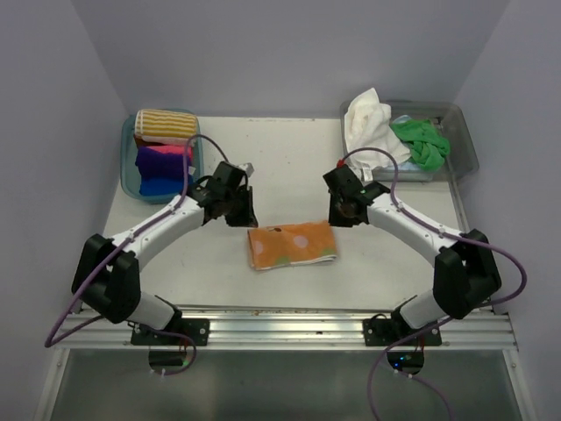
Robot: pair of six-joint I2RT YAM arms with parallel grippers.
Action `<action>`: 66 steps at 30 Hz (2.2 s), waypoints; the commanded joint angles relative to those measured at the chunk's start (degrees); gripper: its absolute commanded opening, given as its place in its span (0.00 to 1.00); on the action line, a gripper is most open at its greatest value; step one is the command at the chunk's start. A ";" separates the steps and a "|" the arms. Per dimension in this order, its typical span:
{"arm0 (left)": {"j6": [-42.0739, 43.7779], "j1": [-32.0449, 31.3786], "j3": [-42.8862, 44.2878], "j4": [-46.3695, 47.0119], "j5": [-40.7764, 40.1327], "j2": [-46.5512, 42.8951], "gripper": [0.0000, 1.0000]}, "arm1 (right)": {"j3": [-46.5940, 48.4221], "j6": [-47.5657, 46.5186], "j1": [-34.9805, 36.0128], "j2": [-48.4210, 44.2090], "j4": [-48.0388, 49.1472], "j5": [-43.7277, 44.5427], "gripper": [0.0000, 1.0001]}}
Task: Roll the towels
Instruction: Fold the towel
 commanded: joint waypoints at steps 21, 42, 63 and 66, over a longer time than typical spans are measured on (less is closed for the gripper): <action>3.74 2.41 15.30 3.75 2.63 30.19 0.00 | -10.92 6.84 2.92 8.16 9.99 2.42 0.09; 5.59 1.01 34.24 -7.41 -3.17 26.45 0.00 | -8.82 13.99 22.44 0.13 16.49 -1.27 0.11; 2.60 0.83 10.32 2.34 2.10 17.47 0.00 | -7.68 6.53 12.51 5.41 11.93 1.97 0.12; 2.69 0.74 12.60 3.13 2.10 22.38 0.00 | -9.96 7.05 12.33 7.52 13.51 2.07 0.11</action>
